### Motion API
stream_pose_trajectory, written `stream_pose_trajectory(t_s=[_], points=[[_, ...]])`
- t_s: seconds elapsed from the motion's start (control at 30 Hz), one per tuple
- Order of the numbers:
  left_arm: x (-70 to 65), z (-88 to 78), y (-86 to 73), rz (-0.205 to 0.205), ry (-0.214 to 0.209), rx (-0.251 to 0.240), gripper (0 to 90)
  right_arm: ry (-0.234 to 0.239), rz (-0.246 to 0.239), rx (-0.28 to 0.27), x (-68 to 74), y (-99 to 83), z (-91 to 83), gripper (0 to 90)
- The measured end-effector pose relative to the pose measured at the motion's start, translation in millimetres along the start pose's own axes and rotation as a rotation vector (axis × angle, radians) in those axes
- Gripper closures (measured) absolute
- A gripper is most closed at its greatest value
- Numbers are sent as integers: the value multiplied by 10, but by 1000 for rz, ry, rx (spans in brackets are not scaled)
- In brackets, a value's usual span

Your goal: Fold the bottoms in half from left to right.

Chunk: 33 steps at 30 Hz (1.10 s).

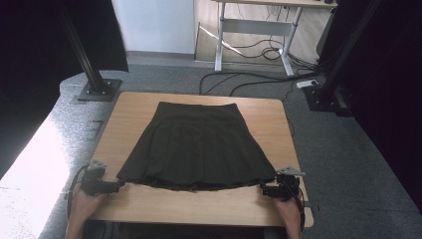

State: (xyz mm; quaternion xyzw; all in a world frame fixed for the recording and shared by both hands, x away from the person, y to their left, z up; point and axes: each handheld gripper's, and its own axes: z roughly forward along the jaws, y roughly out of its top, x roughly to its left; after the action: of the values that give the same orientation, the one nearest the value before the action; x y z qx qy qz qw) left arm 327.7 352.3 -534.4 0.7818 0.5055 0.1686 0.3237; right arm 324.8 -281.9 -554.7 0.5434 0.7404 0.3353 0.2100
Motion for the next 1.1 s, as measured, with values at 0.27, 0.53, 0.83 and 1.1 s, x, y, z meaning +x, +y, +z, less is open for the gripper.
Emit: stream_pose_trajectory(t_s=[0.27,0.53,0.83,1.1], points=[[43,-92,315,67,9,-63,0,0,-70,-27,158,117,-253,61],[-51,171,785,176,0,-28,0,58,-110,-31,413,339,-358,99],[-82,593,1052,186,-16,8,0,129,-183,-17,757,654,-124,99],[-150,868,889,233,26,69,2,132,-146,62,814,595,319,129]])
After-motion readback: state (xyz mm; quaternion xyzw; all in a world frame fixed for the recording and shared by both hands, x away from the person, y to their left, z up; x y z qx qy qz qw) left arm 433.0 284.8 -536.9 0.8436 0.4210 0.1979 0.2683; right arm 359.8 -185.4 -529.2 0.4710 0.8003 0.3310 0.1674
